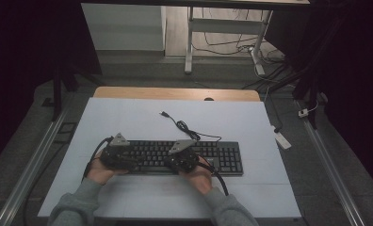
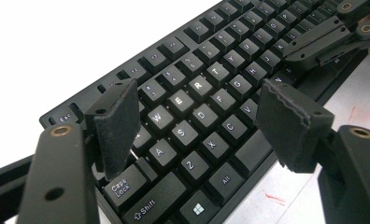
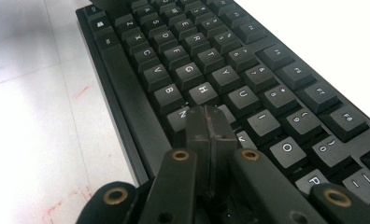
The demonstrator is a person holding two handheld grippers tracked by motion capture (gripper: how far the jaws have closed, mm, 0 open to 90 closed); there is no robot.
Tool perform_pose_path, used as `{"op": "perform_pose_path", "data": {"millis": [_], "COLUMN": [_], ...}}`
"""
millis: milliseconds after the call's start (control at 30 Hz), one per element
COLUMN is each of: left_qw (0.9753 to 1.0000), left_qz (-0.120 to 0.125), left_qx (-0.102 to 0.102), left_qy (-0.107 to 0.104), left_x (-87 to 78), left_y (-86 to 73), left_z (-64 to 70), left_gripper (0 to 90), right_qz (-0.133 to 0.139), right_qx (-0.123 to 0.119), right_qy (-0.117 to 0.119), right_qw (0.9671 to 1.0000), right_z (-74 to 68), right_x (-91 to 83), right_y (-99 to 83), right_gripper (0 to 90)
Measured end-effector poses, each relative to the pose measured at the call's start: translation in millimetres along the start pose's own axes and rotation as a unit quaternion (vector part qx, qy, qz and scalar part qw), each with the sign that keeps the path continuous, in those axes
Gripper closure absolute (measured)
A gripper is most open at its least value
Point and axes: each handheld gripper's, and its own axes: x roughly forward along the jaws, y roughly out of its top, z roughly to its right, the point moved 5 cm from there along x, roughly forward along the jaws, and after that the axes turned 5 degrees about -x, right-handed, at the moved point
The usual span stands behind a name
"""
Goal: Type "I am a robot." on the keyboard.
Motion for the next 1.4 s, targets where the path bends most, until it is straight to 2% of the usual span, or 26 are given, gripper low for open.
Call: {"op": "perform_pose_path", "data": {"millis": [133,333,467,667,767,900,1000,1267,1400], "left_qw": [1.0,1.0,1.0,1.0,1.0,1.0,1.0,0.9999,0.9998], "left_qz": [0.0,-0.002,0.0,-0.002,0.002,0.005,0.005,0.012,0.017], "left_qx": [0.0,0.001,0.002,0.002,0.002,0.0,-0.003,-0.011,-0.014], "left_qy": [-0.001,0.0,0.0,0.003,0.005,0.005,0.003,0.001,0.002], "left_x": [-0.3,0.3,-0.3,0.3,-0.9,-2.4,-2.3,-4.4,-5.4], "left_y": [0.0,-0.5,-0.2,-0.7,-0.4,-0.1,0.1,0.8,1.6], "left_z": [0.0,-0.8,-0.5,-0.8,-1.1,-1.0,-1.2,-2.1,-2.7], "left_gripper": [30.3,30.1,30.0,30.0,30.0,30.0,29.9,29.8,30.0], "right_qz": [0.011,0.04,0.048,0.048,0.054,0.055,0.052,0.061,0.069], "right_qx": [-0.003,0.009,0.018,0.031,0.046,0.052,0.055,0.067,0.072], "right_qy": [-0.003,-0.008,-0.016,-0.04,-0.057,-0.08,-0.095,-0.113,-0.115], "right_qw": [0.9999,0.9991,0.9985,0.9975,0.9959,0.9938,0.9926,0.9895,0.9884], "right_z": [0.3,5.0,9.9,19.8,27.1,34.7,38.5,43.5,44.0], "right_x": [-4.0,-19.1,-30.5,-49.1,-60.6,-75.7,-86.8,-114.7,-123.5], "right_y": [2.6,5.0,0.6,-14.3,-23.4,-36.0,-45.6,-66.1,-72.2], "right_gripper": [89.6,89.4,83.5,70.8,64.5,58.5,56.1,54.1,54.1]}}
